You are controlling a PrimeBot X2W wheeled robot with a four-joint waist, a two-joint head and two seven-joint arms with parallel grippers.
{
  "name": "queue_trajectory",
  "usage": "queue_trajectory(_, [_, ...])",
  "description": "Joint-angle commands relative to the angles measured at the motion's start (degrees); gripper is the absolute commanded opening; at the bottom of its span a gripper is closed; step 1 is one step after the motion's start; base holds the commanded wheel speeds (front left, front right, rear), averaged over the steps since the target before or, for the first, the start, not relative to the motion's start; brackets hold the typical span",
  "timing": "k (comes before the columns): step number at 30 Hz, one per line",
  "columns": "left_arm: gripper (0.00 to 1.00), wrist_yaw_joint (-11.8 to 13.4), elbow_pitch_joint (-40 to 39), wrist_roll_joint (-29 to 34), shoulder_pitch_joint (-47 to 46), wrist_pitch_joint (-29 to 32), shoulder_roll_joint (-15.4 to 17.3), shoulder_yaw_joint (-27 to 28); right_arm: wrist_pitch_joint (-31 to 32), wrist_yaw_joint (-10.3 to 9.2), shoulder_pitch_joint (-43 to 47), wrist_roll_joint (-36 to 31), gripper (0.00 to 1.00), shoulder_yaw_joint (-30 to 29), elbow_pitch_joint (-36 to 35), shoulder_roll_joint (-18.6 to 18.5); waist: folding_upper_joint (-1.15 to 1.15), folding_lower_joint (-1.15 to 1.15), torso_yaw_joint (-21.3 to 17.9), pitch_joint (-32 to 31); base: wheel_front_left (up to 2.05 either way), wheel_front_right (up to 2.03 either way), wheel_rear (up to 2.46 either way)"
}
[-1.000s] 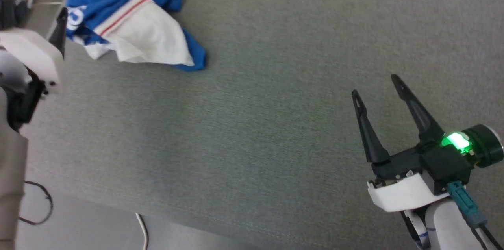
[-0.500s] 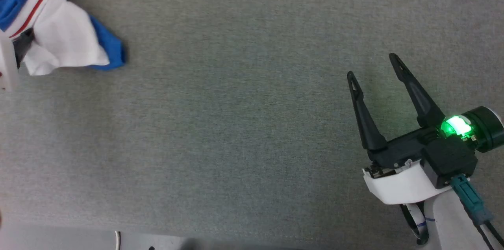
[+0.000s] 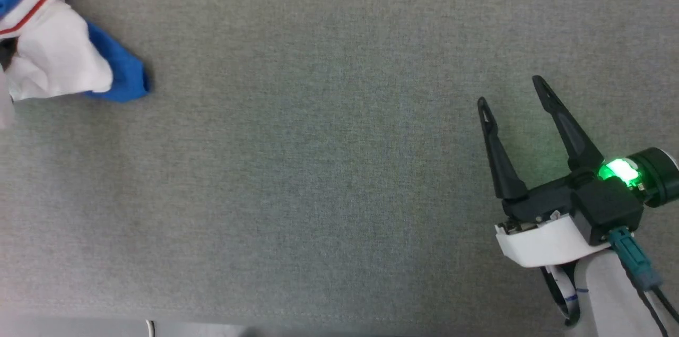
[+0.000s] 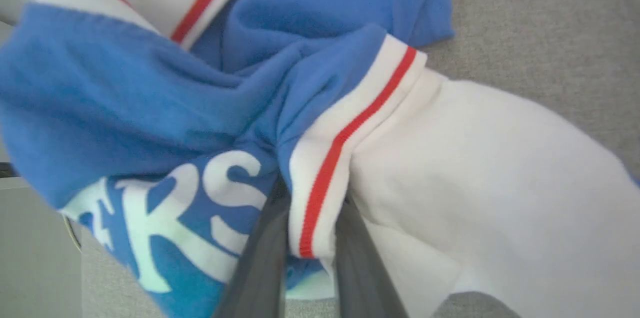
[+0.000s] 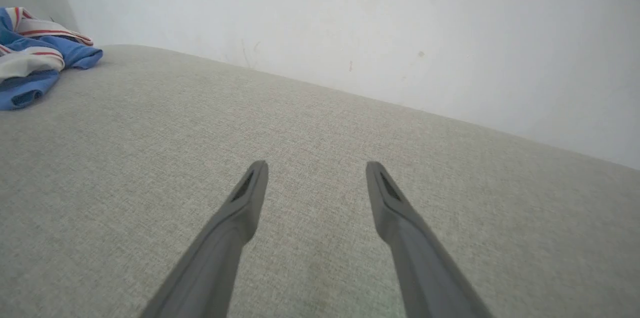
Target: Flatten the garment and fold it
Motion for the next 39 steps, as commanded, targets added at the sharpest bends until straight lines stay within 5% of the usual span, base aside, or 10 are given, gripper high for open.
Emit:
queue_trajectory(1, [0.00,0.4,1.0,2.0,-0.5,-2.0,-0.8,-0.9,-0.2,-0.12,-0.3,-0.2,1.00,-0.5,0.3,0.2,-0.01,0.00,1.3,-3.6,0.00,0.00,0.00])
queue_trajectory(12, [0.00,4.4,4.2,8.4,-5.8,-24.9,-4.6,1.1,-0.5,-0.12,4.3,0.6,1.00,-5.2,3.9,0.6,-0.01,0.00,1.4,-18.8,0.00,0.00,0.00])
queue_trajectory(24, [0.00,4.2,-11.4,10.4,-5.4,-29.5,-10.9,-2.7,1.5,-0.12,8.9,1.1,1.00,-7.1,3.6,1.0,-0.01,0.00,-3.2,-28.0,0.00,0.00,0.00])
queue_trajectory(32, [0.00,6.8,-22.6,10.9,-3.5,-29.6,-19.5,-7.1,3.0,-0.12,9.8,1.3,1.00,-6.1,2.6,1.0,-0.01,0.00,-9.9,-27.8,0.00,0.00,0.00])
queue_trajectory(39, [0.00,8.9,-22.0,11.5,1.6,-30.5,-25.5,-11.8,2.9,-0.12,10.1,2.6,1.00,-6.3,2.8,1.1,-0.01,0.00,-15.2,-25.5,0.00,0.00,0.00])
